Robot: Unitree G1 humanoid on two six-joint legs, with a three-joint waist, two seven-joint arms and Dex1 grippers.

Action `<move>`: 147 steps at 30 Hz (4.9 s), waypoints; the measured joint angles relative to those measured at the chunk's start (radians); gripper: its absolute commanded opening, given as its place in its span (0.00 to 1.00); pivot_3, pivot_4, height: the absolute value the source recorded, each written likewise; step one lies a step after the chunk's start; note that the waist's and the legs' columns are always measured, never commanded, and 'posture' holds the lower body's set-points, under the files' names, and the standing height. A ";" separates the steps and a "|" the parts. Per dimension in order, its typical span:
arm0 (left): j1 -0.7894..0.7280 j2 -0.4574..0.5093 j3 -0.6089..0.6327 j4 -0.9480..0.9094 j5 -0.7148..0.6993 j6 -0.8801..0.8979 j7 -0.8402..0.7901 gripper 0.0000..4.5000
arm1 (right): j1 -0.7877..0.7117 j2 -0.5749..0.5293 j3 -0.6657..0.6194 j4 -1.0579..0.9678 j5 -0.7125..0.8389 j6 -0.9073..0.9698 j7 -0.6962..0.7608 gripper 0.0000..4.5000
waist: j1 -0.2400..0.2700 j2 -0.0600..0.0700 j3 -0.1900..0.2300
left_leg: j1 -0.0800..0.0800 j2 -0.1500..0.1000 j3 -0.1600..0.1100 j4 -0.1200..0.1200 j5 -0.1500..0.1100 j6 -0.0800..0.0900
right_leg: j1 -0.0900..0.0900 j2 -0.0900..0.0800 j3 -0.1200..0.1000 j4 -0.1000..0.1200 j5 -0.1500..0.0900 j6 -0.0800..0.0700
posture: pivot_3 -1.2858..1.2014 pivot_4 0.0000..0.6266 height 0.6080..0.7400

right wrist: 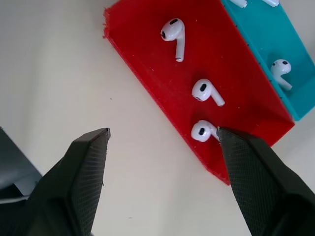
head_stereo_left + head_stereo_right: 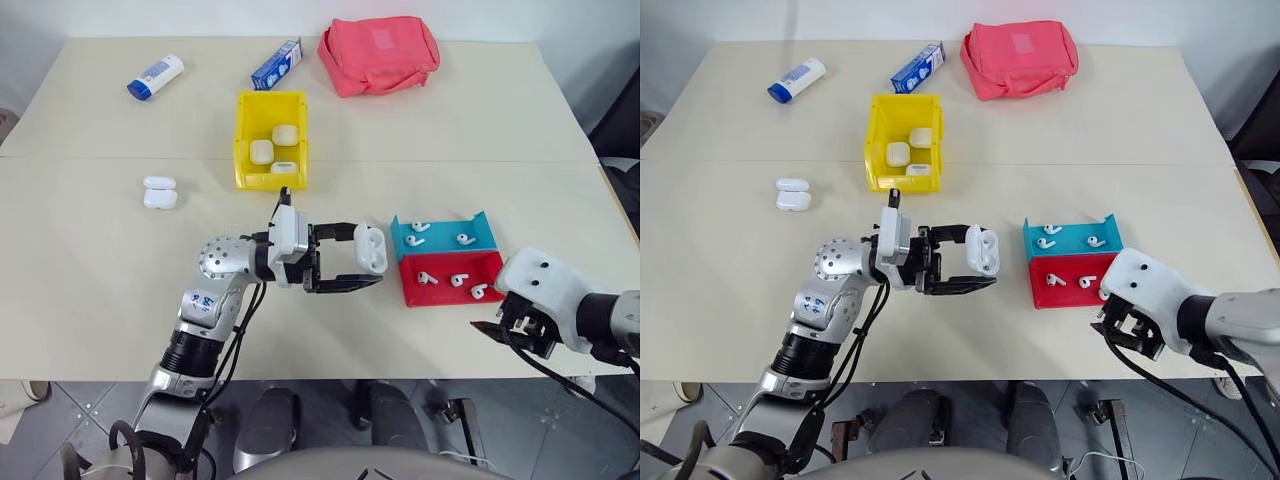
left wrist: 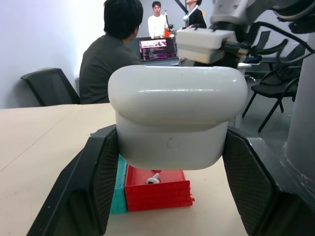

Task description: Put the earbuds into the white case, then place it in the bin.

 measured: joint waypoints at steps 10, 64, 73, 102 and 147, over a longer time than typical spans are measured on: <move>0.016 -0.001 -0.009 -0.007 -0.001 0.003 0.016 0.62 | -0.083 -0.103 0.199 0.129 -0.123 -0.216 0.069 0.52 | -0.002 0.001 0.000 | 0.000 0.000 0.000 0.000 0.000 0.000 | 0.000 0.000 0.000 -0.001 -0.001 -0.001 | 0.52 0.24 1.00; 0.115 0.064 -0.006 -0.152 -0.024 0.078 0.083 0.62 | -0.597 0.186 0.650 0.710 -0.604 -0.779 0.534 0.52 | -0.029 0.004 -0.001 | 0.000 0.001 -0.001 0.000 0.000 -0.005 | 0.000 0.000 -0.002 0.000 0.000 0.000 | 0.52 0.24 1.00; 0.132 0.118 0.026 -0.159 -0.050 0.088 0.076 0.62 | -0.615 0.206 0.650 0.750 -0.627 -0.807 0.551 0.52 | -0.029 0.005 -0.001 | 0.000 0.001 -0.001 0.000 0.000 -0.005 | 0.000 0.000 -0.002 0.000 0.000 0.000 | 0.52 0.24 1.00; 0.132 0.115 0.027 -0.158 -0.052 0.085 0.079 0.62 | -0.627 0.237 0.644 0.782 -0.647 -0.823 0.559 0.00 | -0.029 0.005 -0.001 | 0.000 0.001 -0.001 0.000 0.000 -0.005 | 0.000 0.000 -0.002 0.000 0.000 0.000 | 0.52 0.24 1.00; 0.059 0.039 -0.017 -0.036 -0.049 0.027 0.027 0.62 | -0.201 0.040 0.285 0.291 -0.385 -0.291 0.346 0.34 | -0.025 0.006 -0.001 | 0.000 0.001 -0.002 0.000 -0.001 -0.004 | 0.000 -0.001 -0.002 -0.001 0.000 0.000 | 0.52 0.24 1.00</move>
